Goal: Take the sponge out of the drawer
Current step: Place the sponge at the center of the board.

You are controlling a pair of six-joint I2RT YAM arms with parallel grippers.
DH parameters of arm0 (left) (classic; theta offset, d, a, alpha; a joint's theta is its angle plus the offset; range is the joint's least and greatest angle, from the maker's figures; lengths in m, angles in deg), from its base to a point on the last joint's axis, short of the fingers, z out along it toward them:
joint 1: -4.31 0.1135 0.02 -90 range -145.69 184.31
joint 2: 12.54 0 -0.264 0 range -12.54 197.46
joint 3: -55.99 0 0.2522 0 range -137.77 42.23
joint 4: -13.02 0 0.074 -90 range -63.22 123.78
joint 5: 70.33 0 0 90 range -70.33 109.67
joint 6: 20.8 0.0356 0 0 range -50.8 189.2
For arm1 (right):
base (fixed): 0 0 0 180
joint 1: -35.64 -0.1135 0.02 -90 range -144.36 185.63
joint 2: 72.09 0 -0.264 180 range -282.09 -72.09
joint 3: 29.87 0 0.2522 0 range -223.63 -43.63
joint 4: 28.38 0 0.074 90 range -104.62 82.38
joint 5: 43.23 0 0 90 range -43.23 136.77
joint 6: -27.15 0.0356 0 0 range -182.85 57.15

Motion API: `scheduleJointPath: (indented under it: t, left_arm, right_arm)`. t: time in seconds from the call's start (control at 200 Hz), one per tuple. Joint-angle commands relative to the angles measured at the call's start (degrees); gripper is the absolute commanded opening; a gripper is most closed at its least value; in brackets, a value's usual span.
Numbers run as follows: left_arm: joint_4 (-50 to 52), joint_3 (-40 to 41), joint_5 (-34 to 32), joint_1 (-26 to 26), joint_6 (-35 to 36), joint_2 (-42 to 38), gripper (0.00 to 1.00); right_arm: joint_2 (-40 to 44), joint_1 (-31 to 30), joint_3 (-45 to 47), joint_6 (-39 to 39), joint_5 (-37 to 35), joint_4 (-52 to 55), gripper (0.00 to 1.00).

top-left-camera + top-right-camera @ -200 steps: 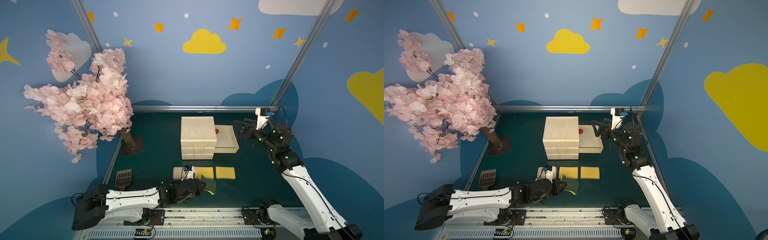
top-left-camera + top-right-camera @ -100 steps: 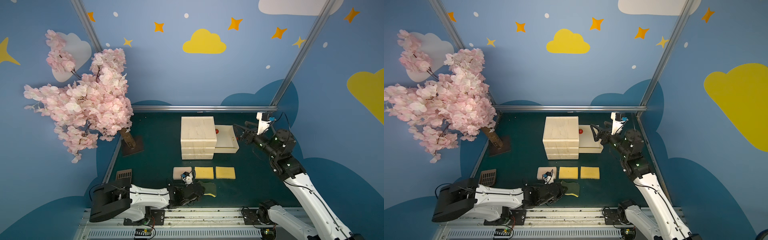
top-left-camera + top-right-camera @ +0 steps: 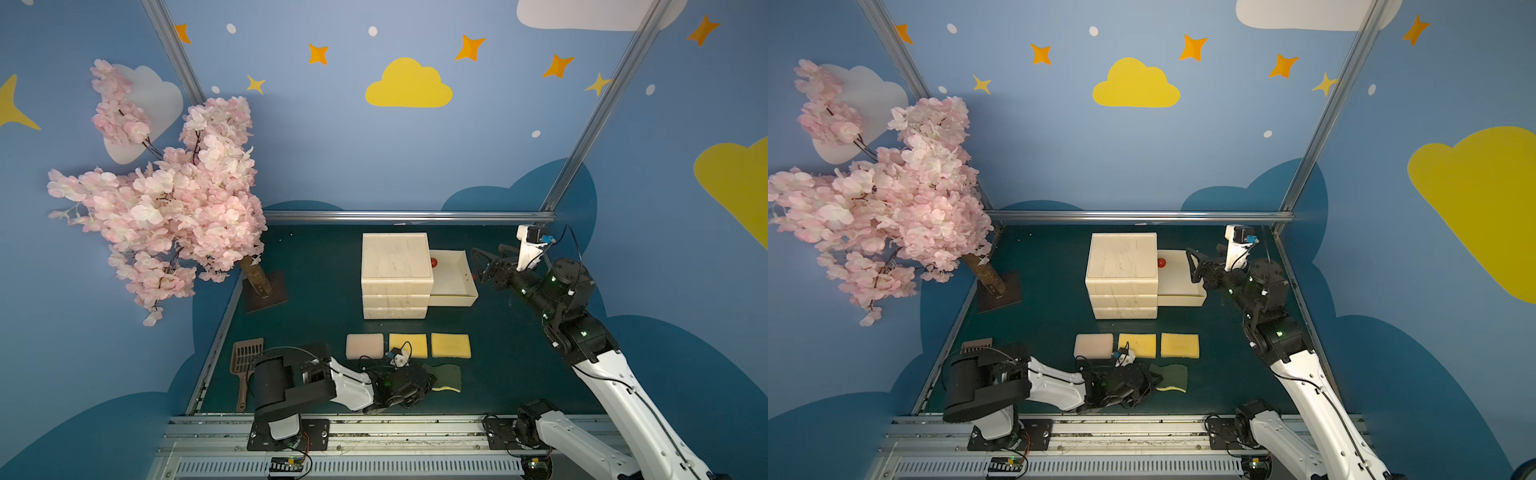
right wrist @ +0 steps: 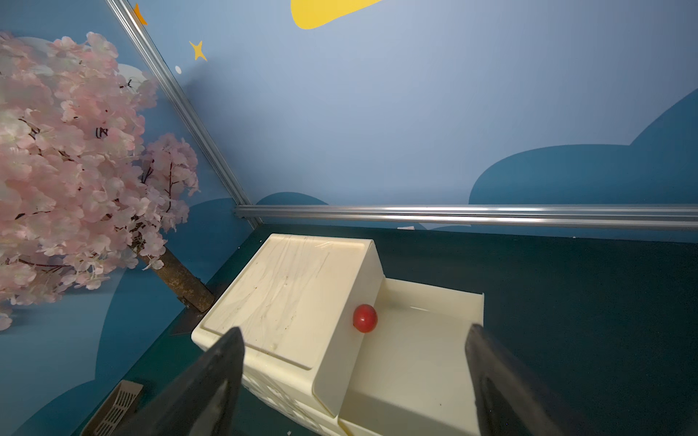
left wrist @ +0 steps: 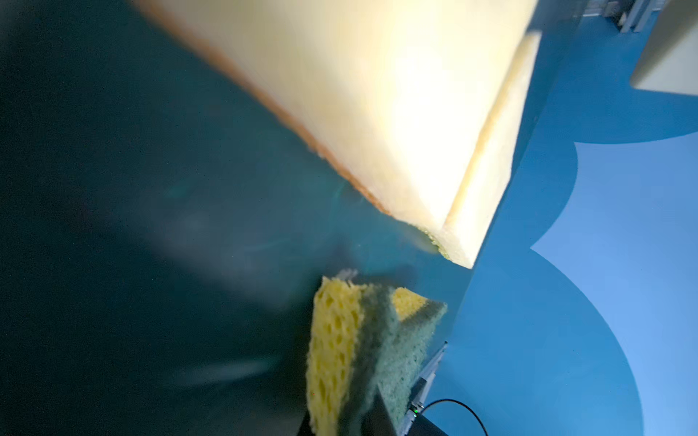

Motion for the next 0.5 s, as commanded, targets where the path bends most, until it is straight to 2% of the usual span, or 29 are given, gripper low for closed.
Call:
scheduleJointPath:
  t: [0.0,0.155,0.29,0.496]
  left_arm:
    - [-3.5,-0.1,5.0,-0.3,-2.2,7.1,0.14]
    - [-0.2,-0.7,2.7,-1.6,-2.3,5.5,0.16]
    - [5.6,-2.4,3.3,-1.7,-1.7,3.7,0.25]
    - [8.7,-3.3,3.6,-1.8,-2.0,2.9,0.36]
  right_arm:
    - [1.9,-1.1,-1.7,-1.6,-2.7,1.3,0.9]
    - [3.0,-2.0,-1.6,-2.9,-5.6,2.1,0.91]
    - [3.7,-2.3,-1.7,-3.7,-7.3,2.8,0.9]
    - [4.0,-2.3,-1.7,-4.4,-8.6,3.0,0.91]
